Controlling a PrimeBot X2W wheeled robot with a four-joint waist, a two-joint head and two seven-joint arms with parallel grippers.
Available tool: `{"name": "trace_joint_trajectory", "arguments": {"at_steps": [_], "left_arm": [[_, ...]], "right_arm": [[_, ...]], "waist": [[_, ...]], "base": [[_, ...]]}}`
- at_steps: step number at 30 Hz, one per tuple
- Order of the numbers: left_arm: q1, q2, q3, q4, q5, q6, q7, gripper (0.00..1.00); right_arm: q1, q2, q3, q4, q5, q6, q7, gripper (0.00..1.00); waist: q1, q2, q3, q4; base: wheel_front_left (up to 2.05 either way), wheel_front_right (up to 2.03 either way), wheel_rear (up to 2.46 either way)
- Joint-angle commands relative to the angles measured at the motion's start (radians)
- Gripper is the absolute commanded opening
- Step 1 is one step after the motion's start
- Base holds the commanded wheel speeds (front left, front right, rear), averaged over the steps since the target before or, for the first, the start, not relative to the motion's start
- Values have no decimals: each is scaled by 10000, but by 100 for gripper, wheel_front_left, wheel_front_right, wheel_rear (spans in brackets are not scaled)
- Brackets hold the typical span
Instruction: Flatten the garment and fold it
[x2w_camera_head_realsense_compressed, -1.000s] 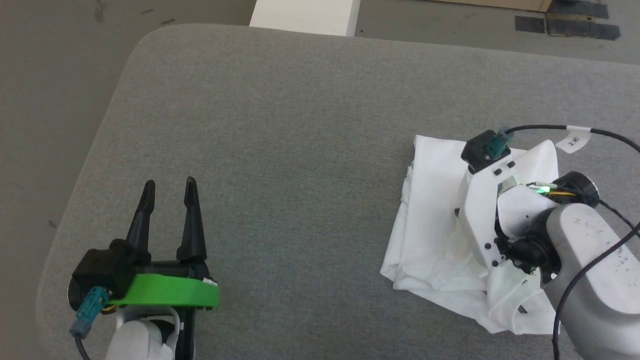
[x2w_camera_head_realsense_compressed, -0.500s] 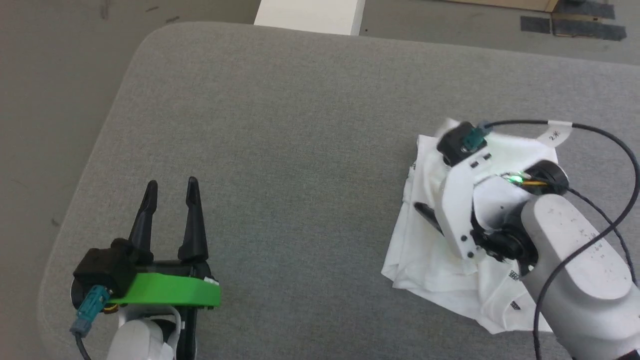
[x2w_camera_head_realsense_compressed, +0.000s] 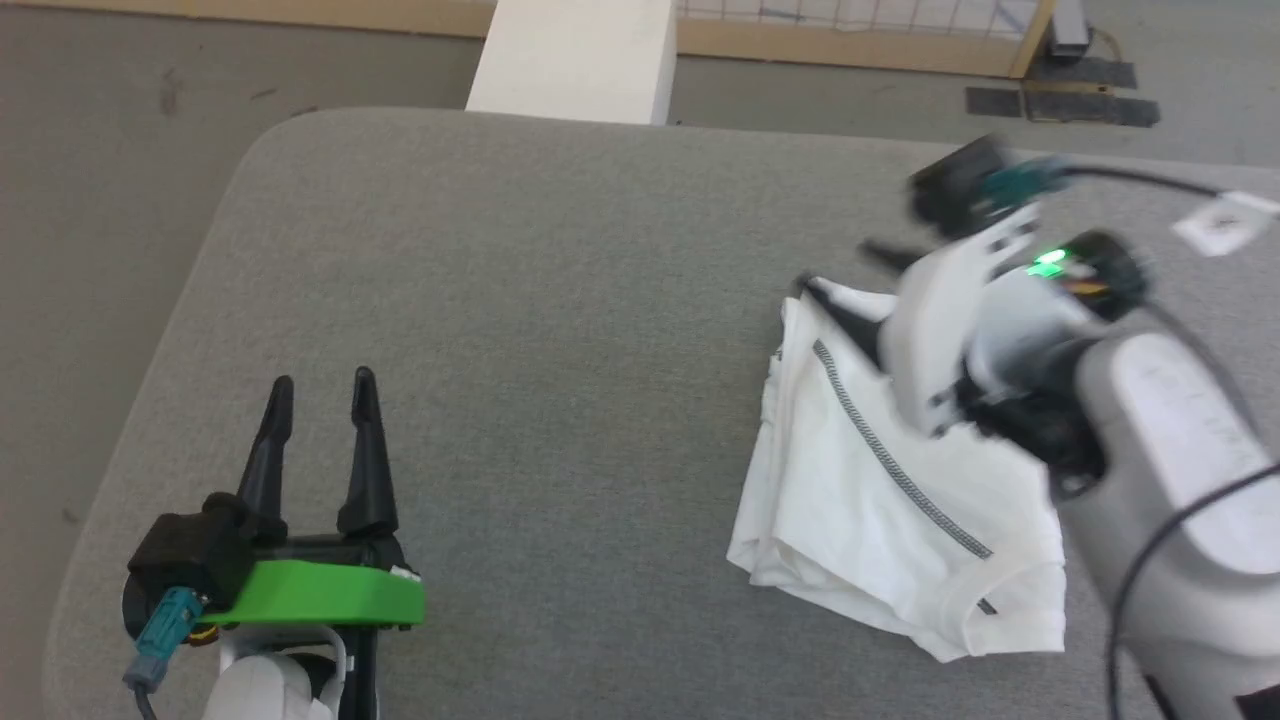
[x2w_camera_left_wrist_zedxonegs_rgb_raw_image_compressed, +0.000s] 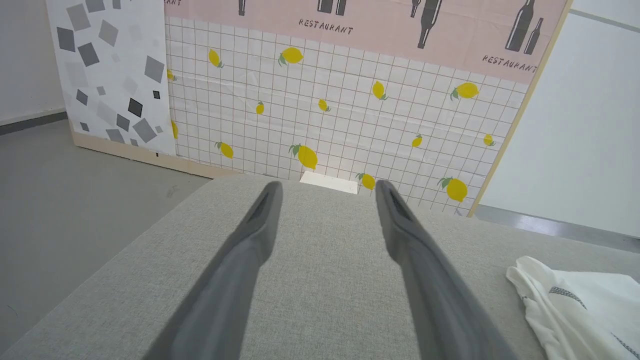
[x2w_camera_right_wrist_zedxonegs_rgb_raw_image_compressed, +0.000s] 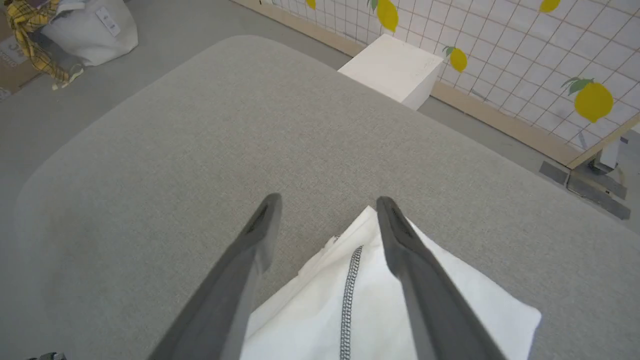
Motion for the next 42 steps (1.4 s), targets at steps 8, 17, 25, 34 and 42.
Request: {"name": "trace_joint_trajectory", "arguments": {"at_steps": [8, 17, 25, 34, 42], "left_arm": [[232, -47, 231, -224, 274, 100, -45, 100], [124, -47, 126, -165, 252, 70, -45, 100], [-24, -47, 1, -89, 156, 71, -45, 100], [9, -47, 9, -71, 176, 86, -45, 100], [8, -15, 425, -318, 232, 153, -45, 100]], "right_arm": [[2016, 152, -3356, 128, -2484, -15, -408, 100], [3503, 1059, -3851, 365, -3176, -15, 304, 100], [3788, 1014, -3763, 943, -3483, -15, 938, 100], [3546, 604, -3349, 1006, -3092, -15, 1173, 0], [2203, -899, -903, 914, -2221, -15, 1447, 0]], "waist": [[0, 0, -200, -579], [0, 0, 170, -628], [0, 0, 375, -461], [0, 0, 414, -618], [0, 0, 881, -2506]], "base": [[0, 0, 0], [0, 0, 0], [0, 0, 0], [0, 0, 0], [0, 0, 0]]}}
